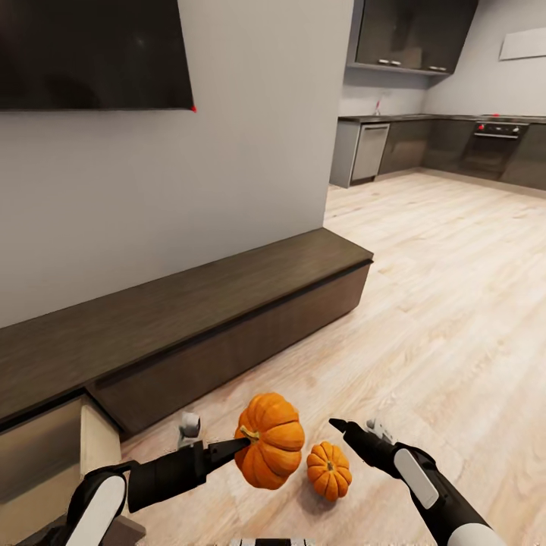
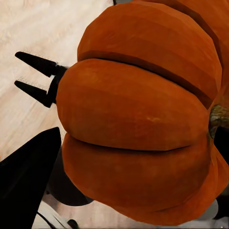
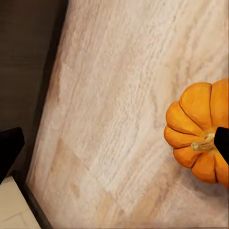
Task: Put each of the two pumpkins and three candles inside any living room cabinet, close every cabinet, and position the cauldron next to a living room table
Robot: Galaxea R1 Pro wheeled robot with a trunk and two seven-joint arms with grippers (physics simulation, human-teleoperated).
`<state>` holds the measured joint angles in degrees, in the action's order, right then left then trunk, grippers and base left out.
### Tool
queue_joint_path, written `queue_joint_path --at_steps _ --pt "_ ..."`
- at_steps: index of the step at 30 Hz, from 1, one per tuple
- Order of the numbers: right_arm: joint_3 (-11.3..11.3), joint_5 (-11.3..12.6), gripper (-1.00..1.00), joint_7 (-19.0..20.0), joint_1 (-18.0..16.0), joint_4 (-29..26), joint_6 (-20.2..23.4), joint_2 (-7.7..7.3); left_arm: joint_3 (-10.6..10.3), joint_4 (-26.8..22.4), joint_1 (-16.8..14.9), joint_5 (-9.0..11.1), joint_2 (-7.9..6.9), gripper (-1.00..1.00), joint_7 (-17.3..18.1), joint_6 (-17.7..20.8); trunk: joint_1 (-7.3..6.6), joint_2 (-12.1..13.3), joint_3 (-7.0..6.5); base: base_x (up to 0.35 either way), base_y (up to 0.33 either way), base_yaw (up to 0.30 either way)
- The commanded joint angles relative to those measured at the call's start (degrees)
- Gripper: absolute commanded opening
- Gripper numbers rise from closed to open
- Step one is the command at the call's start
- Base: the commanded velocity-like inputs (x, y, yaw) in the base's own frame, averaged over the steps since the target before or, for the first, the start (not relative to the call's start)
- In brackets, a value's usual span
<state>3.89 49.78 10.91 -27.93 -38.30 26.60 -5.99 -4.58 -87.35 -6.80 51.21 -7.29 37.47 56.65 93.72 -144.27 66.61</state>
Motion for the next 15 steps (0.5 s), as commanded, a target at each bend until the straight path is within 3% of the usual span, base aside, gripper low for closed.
queue_joint_path --at_steps 1,7,15 --pt "0.16 0.15 1.0 0.05 -0.02 0.08 0.08 -0.06 -0.34 -0.01 -0.05 0.2 0.05 -1.0 0.06 0.22 0.01 -0.03 0.27 0.0 0.0 0.0" --pt "0.15 0.08 1.0 0.0 -0.04 0.27 -0.04 -0.07 -2.38 -0.01 -0.06 0.2 1.14 -1.0 0.06 0.16 0.17 -0.12 1.6 0.0 0.0 0.0" --pt "0.19 -0.47 1.0 0.01 -0.02 0.89 -1.93 -0.21 -2.79 -0.01 -0.06 0.2 1.47 -1.0 0.06 0.13 0.37 -0.22 3.37 0.0 0.0 0.0"
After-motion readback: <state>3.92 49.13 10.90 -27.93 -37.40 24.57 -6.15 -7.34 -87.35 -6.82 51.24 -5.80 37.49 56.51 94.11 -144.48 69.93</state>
